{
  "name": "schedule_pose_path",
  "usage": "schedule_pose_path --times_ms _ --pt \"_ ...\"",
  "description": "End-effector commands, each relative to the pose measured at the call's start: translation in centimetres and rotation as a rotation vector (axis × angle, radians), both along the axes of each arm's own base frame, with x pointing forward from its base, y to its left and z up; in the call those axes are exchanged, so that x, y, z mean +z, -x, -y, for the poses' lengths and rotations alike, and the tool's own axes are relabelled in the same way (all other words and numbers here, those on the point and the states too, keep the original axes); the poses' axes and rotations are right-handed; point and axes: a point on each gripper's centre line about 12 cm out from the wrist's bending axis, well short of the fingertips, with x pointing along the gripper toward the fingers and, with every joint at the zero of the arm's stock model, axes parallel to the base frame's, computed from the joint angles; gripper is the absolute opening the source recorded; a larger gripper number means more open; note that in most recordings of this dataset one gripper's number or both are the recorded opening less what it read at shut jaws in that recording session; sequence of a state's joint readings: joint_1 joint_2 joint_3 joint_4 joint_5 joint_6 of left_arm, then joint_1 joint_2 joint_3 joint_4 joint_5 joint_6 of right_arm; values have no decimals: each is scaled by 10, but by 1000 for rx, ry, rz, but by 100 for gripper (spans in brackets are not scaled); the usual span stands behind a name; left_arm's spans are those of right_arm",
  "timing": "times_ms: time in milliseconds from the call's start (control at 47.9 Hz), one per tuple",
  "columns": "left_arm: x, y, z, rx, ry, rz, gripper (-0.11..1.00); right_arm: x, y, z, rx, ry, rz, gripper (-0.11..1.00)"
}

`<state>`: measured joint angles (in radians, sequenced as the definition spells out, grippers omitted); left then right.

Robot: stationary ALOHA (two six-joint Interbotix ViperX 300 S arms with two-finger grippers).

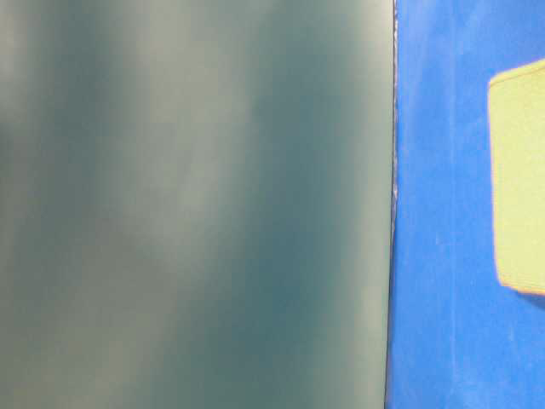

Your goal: Fold the orange towel.

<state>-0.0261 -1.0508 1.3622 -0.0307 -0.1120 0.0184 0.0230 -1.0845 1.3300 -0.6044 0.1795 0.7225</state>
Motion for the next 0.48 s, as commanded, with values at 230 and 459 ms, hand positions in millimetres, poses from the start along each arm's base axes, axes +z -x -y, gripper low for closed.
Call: schedule_pose_path --times_ms 230,459 --pt "-10 9 -6 33 -5 22 69 -9 -3 5 -15 -33 38 58" --pt "-10 9 -8 49 -5 20 69 -11 -3 6 -23 -35 33 58"
